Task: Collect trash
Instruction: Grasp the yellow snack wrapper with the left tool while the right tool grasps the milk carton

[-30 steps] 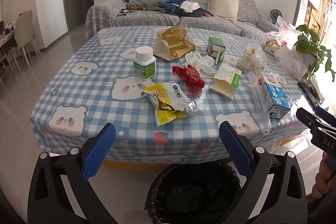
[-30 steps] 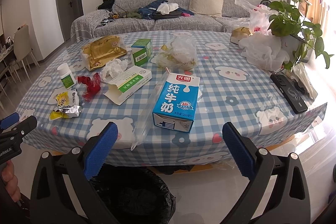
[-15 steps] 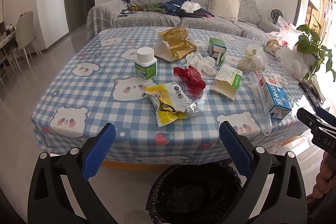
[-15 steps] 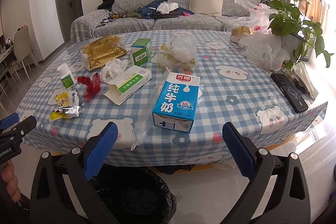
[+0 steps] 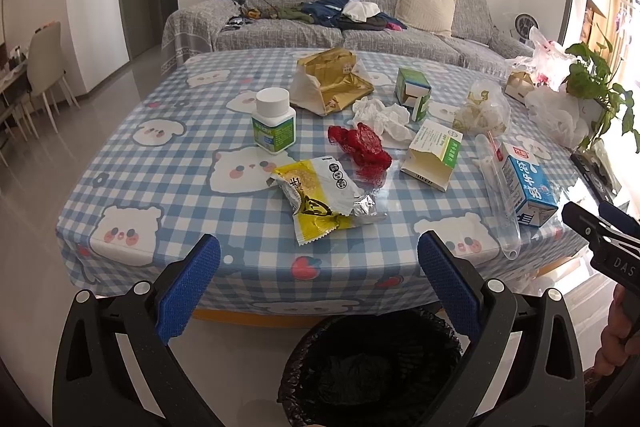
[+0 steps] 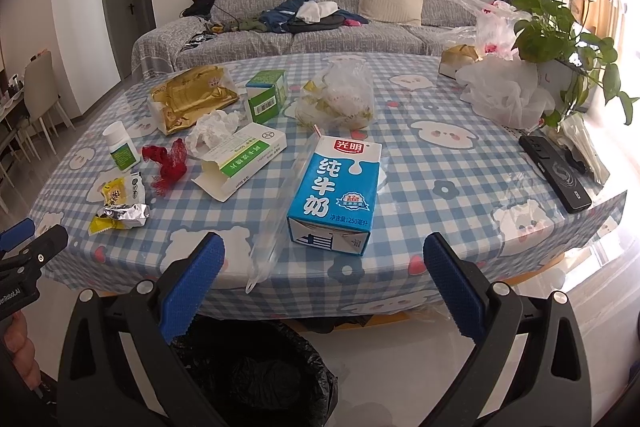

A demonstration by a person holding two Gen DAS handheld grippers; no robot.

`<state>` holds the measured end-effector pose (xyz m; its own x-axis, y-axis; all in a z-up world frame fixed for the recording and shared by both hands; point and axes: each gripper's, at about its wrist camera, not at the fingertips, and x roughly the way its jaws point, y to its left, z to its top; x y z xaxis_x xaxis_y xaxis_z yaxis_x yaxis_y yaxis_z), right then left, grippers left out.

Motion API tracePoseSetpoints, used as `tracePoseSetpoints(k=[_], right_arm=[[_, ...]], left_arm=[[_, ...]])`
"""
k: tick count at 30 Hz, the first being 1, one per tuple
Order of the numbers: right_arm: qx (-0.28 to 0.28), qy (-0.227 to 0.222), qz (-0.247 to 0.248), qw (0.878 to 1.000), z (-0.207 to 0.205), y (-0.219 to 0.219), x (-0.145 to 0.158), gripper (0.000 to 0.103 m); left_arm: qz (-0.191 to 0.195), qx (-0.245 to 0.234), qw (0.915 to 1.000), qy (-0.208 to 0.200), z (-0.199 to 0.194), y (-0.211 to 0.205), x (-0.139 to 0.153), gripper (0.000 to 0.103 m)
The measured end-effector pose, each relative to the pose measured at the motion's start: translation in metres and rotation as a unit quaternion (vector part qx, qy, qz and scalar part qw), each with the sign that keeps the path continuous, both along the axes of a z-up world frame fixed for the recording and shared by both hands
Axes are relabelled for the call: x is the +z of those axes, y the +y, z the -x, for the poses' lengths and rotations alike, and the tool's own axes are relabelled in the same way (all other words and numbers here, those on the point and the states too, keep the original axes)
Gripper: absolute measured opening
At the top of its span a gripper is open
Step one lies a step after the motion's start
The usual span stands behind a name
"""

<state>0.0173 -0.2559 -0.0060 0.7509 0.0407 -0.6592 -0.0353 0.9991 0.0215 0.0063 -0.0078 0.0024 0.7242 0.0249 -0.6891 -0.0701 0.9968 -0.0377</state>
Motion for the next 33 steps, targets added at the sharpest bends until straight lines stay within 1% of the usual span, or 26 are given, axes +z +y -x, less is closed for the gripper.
tracePoseSetpoints(k=[7,10,18,22,28,33], right_arm=[[-0.003,0.015,-0.004,1.0,-0.023,-0.004,-0.01,0.096],[-0.007,0.025,-0.005,1.0,-0.032,-0.003,-0.015,0.093],[-0.015,0.046,-0.005,0.999,-0.056,-0.006,-0.027,0.091],[-0.018,0.054,-0.008,0.998,-0.066,-0.008,-0.031,0.089],[-0.024,0.065,-0.009,0.998,-0.08,-0.009,-0.032,0.084],[-0.032,0.091,-0.015,0.995,-0.093,-0.013,-0.042,0.074]], left_arm=[[0.0,0.002,0.9999,0.013,-0.017,0.001,-0.012,0.097],[0.002,0.005,0.9997,0.022,-0.028,0.003,-0.019,0.097],[0.009,0.004,0.9989,0.046,-0.057,0.005,-0.034,0.097],[0.006,0.001,0.9985,0.054,-0.07,0.002,-0.04,0.097],[0.008,-0.002,0.9975,0.07,-0.094,-0.001,-0.048,0.097],[0.005,-0.003,0.9964,0.085,-0.111,-0.004,-0.058,0.096]])
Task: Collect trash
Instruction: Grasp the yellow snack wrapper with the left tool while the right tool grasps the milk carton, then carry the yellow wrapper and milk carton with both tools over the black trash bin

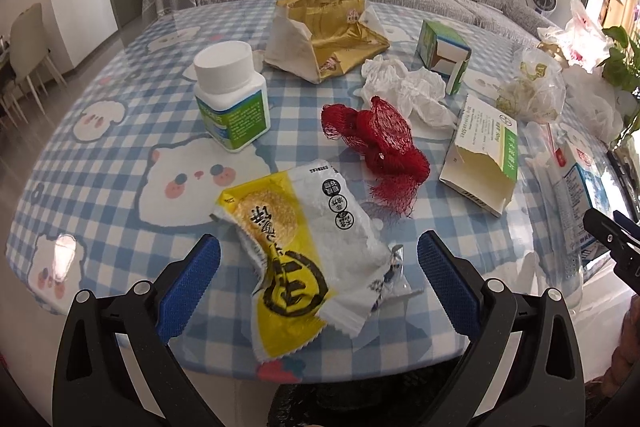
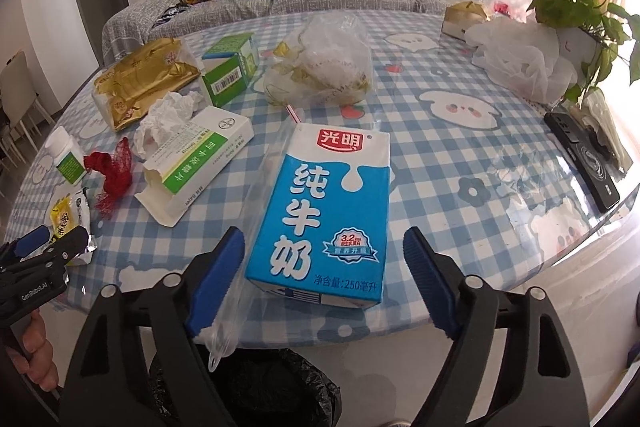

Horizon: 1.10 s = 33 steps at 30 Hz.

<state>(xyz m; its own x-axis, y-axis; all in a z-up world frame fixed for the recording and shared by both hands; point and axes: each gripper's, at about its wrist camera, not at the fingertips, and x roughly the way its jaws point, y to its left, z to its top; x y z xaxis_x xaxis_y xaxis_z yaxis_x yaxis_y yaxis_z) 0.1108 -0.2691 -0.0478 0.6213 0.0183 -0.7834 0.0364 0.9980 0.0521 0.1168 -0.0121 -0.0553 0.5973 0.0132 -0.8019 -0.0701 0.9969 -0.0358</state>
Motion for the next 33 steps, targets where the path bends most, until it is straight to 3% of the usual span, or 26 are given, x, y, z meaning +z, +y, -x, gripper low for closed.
tracePoseSetpoints(k=[3,7,14,19,23,27,33], right_arm=[[-0.004,0.011,-0.002,1.0,-0.006,-0.003,-0.003,0.065],[-0.012,0.01,0.003,1.0,-0.007,-0.006,-0.002,0.064],[-0.016,0.011,0.011,1.0,-0.009,-0.008,-0.003,0.063],[-0.016,0.011,0.013,1.0,-0.008,-0.009,-0.003,0.063],[-0.018,0.011,0.013,1.0,-0.007,-0.008,-0.003,0.062],[-0.02,0.007,0.013,1.0,-0.004,-0.009,-0.001,0.062],[-0.021,0.002,0.012,1.0,0.0,-0.011,0.003,0.062]], left_arm=[[-0.003,0.001,1.0,0.009,-0.007,0.0,-0.004,0.095],[0.001,0.007,0.9998,0.018,-0.017,0.002,-0.008,0.087],[-0.028,0.01,0.9993,0.021,-0.02,-0.002,-0.01,0.077],[-0.027,0.016,0.9991,0.029,-0.017,0.0,-0.007,0.06],[-0.025,0.019,0.999,0.031,-0.015,0.003,-0.005,0.053],[-0.02,0.019,0.9993,0.025,-0.01,0.006,-0.003,0.036],[-0.011,0.015,0.9996,0.019,-0.003,0.01,-0.001,0.028]])
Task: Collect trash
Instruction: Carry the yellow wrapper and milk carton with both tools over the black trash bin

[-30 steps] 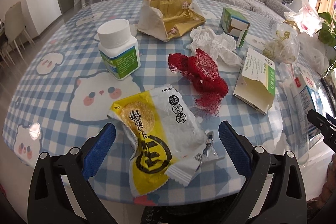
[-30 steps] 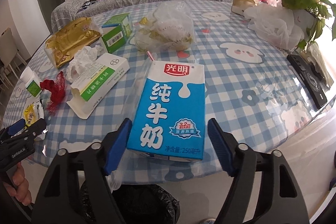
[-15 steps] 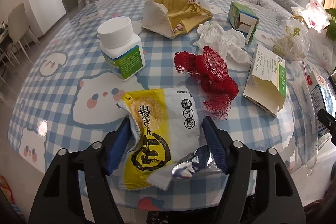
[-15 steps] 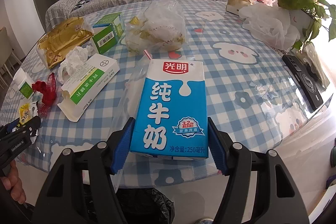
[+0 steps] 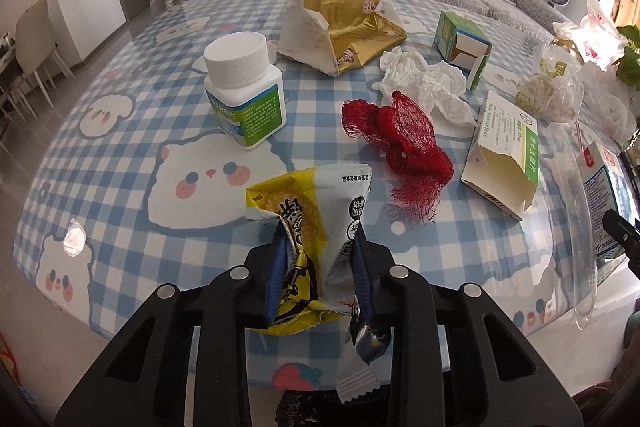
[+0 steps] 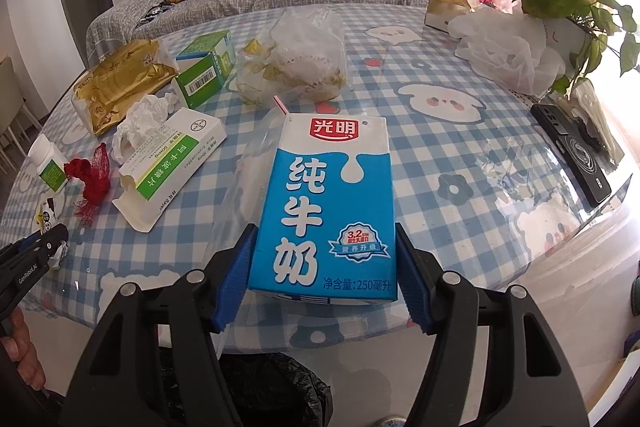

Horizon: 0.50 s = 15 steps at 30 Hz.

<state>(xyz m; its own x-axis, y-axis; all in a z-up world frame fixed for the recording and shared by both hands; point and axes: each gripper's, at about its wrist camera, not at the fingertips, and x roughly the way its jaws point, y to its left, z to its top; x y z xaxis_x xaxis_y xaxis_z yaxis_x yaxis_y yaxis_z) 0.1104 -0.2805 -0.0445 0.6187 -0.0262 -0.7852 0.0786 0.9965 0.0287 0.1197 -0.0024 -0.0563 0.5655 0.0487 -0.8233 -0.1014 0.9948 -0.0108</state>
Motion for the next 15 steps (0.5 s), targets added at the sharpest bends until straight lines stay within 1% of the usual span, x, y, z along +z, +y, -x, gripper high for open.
tracePoseSetpoints(k=[5,15], right_arm=[[-0.001,-0.006,-0.001,1.0,0.005,-0.001,0.004,0.062],[0.001,-0.015,-0.005,1.0,0.021,-0.001,0.009,0.062]], left_arm=[[0.01,-0.002,0.9999,-0.004,0.007,0.002,0.005,0.025],[0.024,-0.009,0.9995,-0.017,0.026,-0.001,0.016,0.025]])
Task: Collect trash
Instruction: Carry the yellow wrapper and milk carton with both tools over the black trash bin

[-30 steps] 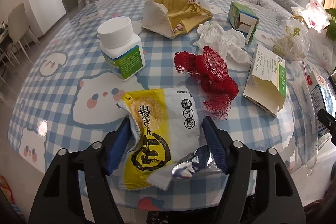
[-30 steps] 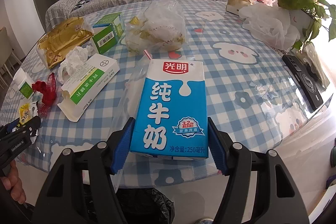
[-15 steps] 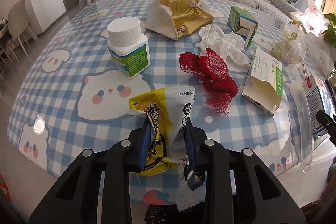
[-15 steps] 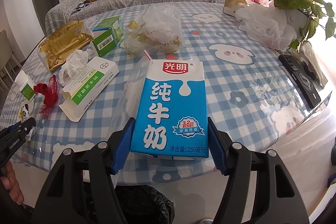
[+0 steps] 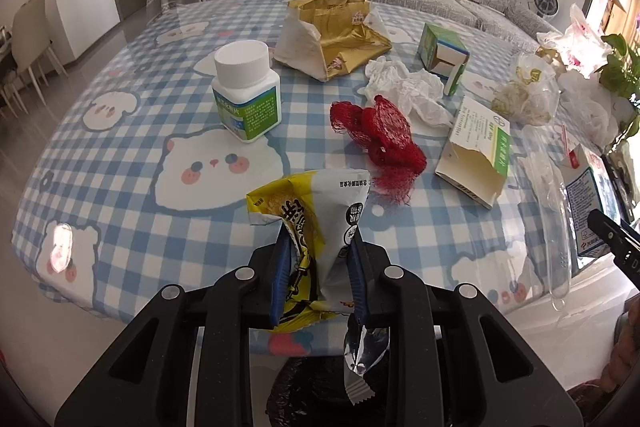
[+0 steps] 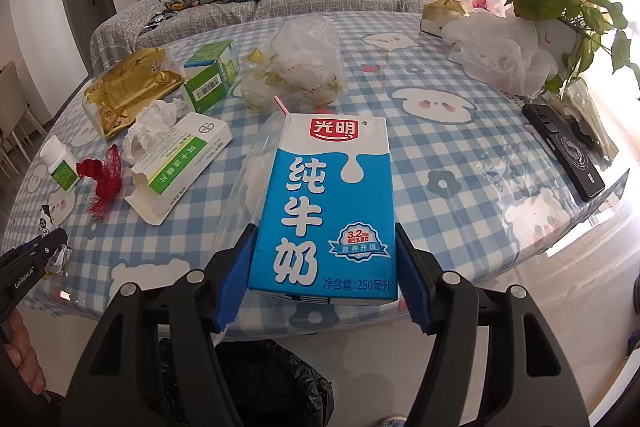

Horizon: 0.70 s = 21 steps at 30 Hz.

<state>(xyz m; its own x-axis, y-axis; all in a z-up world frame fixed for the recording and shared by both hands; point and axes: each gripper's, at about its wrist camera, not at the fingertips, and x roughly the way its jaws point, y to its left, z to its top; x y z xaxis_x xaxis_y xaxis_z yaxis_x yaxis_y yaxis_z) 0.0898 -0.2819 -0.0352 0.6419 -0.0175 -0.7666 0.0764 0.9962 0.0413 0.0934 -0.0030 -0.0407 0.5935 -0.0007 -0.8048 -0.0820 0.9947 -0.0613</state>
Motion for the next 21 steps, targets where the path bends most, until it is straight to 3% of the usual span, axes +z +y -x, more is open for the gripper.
tracePoseSetpoints(k=[21], right_arm=[[0.025,-0.038,-0.006,0.999,0.047,0.011,0.018,0.062]], left_arm=[[0.005,-0.006,0.9997,-0.021,0.056,-0.003,0.015,0.025]])
